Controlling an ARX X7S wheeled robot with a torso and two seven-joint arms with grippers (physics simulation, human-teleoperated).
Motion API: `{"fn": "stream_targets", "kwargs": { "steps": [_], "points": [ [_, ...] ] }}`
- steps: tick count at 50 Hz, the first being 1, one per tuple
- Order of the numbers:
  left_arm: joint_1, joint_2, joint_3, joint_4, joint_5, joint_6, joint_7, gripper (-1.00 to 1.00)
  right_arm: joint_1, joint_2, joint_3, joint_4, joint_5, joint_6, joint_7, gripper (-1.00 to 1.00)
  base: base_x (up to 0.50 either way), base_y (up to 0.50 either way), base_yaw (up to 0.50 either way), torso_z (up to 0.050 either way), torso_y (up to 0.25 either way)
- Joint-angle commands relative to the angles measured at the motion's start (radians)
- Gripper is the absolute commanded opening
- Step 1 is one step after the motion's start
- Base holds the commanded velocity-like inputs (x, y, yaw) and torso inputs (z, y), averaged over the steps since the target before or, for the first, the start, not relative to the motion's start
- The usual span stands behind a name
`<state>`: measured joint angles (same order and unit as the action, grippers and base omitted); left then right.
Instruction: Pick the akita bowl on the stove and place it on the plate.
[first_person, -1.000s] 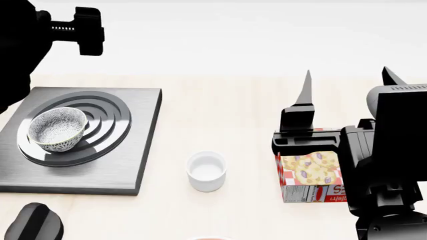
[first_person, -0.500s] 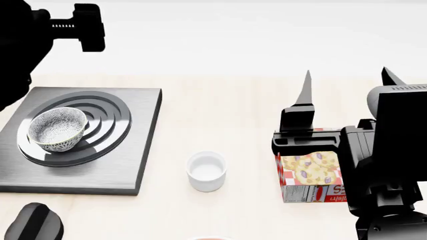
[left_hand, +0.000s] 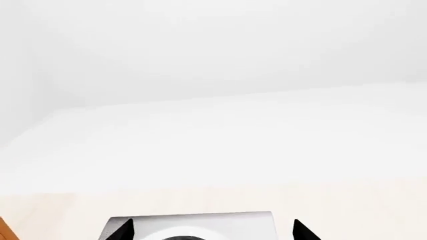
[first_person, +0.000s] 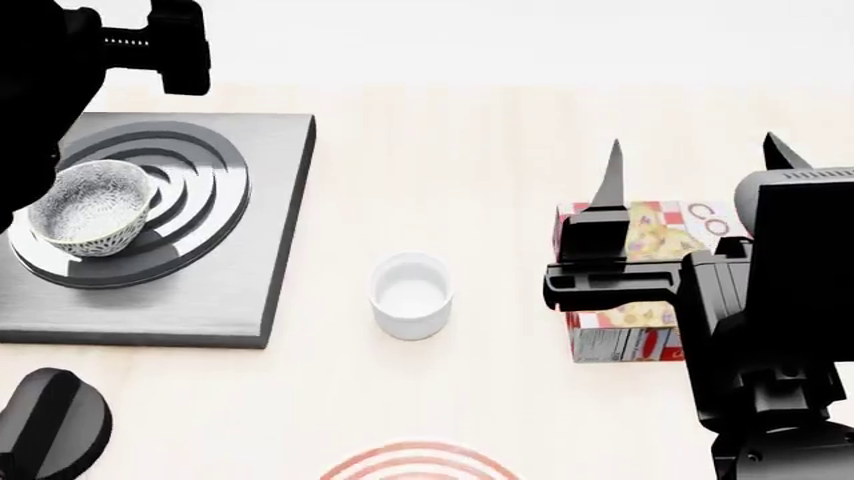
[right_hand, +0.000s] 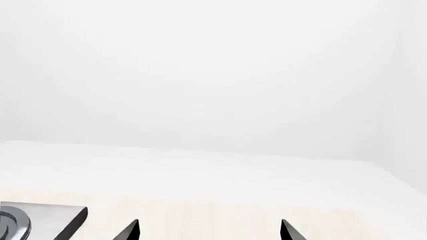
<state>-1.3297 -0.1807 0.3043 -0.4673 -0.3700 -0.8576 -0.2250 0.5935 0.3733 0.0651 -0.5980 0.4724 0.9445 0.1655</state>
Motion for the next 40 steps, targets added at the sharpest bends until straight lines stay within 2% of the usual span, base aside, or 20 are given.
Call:
{"fn": "stream_targets", "kwargs": {
  "steps": [1, 8, 15, 22, 27, 33, 40],
  "points": [
    [0.008, -0.007, 0.004, 0.011, -0.006, 0.010, 0.005, 1.00, -0.004, 0.002, -0.003, 0.006, 0.001, -0.010, 0.000, 1.00, 0.00, 0.00, 0.00, 0.000, 0.000],
    [0.009, -0.011, 0.019, 0.018, -0.006, 0.023, 0.021, 1.00, -0.001, 0.002, -0.001, 0.001, 0.007, -0.003, 0.005, 1.00, 0.00, 0.00, 0.00, 0.000, 0.000],
    [0.019, -0.017, 0.015, 0.024, -0.009, 0.028, 0.017, 1.00, -0.002, 0.004, -0.004, 0.003, 0.008, -0.006, 0.006, 1.00, 0.00, 0.00, 0.00, 0.000, -0.205],
    [0.027, -0.021, 0.026, 0.034, -0.012, 0.021, 0.024, 1.00, -0.001, 0.006, -0.004, 0.001, 0.011, -0.003, 0.008, 1.00, 0.00, 0.00, 0.00, 0.000, 0.000],
    [0.021, -0.020, 0.035, 0.021, -0.007, 0.028, 0.025, 1.00, -0.002, 0.007, -0.006, 0.004, 0.011, -0.008, 0.008, 1.00, 0.00, 0.00, 0.00, 0.000, -0.247],
    [0.023, -0.014, 0.020, 0.025, -0.017, 0.006, 0.004, 1.00, -0.003, 0.009, -0.008, 0.008, 0.012, -0.012, 0.008, 1.00, 0.00, 0.00, 0.00, 0.000, -0.083],
    [0.015, -0.018, 0.064, 0.017, -0.007, -0.063, 0.005, 1.00, -0.001, 0.009, -0.006, 0.003, 0.017, -0.006, 0.013, 1.00, 0.00, 0.00, 0.00, 0.000, 0.000]
  ]
}}
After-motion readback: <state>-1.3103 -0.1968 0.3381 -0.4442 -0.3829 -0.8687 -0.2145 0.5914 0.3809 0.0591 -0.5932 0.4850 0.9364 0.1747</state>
